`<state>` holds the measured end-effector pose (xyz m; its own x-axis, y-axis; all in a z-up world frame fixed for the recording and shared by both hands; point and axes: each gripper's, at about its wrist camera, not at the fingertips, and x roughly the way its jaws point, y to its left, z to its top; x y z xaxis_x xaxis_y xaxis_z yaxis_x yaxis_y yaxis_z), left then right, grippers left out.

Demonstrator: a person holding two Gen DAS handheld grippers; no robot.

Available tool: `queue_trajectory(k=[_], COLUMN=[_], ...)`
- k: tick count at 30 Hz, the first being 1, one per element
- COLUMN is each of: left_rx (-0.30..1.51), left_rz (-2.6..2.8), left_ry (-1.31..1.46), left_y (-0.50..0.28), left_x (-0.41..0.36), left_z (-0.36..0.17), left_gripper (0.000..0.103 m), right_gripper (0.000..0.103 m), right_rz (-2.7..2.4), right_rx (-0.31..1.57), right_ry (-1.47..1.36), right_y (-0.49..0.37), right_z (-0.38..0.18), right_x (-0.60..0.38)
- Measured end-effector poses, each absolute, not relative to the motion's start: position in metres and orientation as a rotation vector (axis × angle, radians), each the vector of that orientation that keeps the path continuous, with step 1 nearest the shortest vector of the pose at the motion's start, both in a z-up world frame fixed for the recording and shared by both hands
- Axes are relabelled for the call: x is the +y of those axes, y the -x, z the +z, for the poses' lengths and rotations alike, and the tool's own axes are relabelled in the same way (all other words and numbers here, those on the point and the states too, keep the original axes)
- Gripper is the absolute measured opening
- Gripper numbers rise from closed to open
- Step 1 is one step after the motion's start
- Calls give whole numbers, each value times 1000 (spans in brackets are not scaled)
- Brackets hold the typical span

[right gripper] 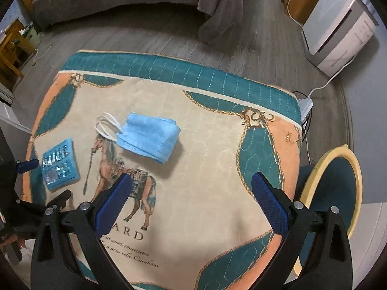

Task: Collect trash
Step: 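Grasp the blue face mask with the right tool while the left grasps the blue blister pack, then carry the face mask over the bin with the right tool while the left carries the blister pack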

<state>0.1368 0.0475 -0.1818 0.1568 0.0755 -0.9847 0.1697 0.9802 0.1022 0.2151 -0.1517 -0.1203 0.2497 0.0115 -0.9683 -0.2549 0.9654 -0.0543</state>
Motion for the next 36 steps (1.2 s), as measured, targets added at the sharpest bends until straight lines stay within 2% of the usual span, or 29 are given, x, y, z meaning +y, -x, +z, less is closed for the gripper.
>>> queue_trajectory(k=[12, 17, 20, 22, 23, 24, 25, 27, 31, 36], left_rx=[1403, 1418, 1402, 1392, 1382, 1381, 1380, 1386, 1366, 1290], left_rz=[-55, -77, -86, -91, -95, -98, -103, -111, -136, -133], left_ry=[-137, -92, -103, -109, -111, -109, -104, -115, -124, -123], left_y=[-167, -172, -176, -184, -187, -189, -190, -190, -192, -185], left_x=[65, 69, 68, 55, 51, 47, 46, 41, 29, 25], left_z=[-182, -182, -180, -175, -171, -169, -169, -168, -163, -144], left_gripper=[99, 95, 87, 73, 69, 69, 69, 69, 69, 69], right_gripper=[97, 97, 97, 97, 96, 89, 73, 53, 21, 17], right_rz=[245, 295, 317, 325, 330, 337, 343, 352, 366, 377], right_rx=[1343, 1316, 1295, 1279, 1274, 1271, 1277, 1316, 1341, 1328], right_ry=[280, 370, 419, 455, 465, 474, 476, 454, 396, 311], right_y=[-239, -244, -243, -243, -243, -243, -243, -246, -244, -242], right_z=[-151, -160, -165, -168, -169, -170, -172, -176, -174, -159], right_x=[-129, -106, -94, -86, -84, -82, -82, -81, -86, -99])
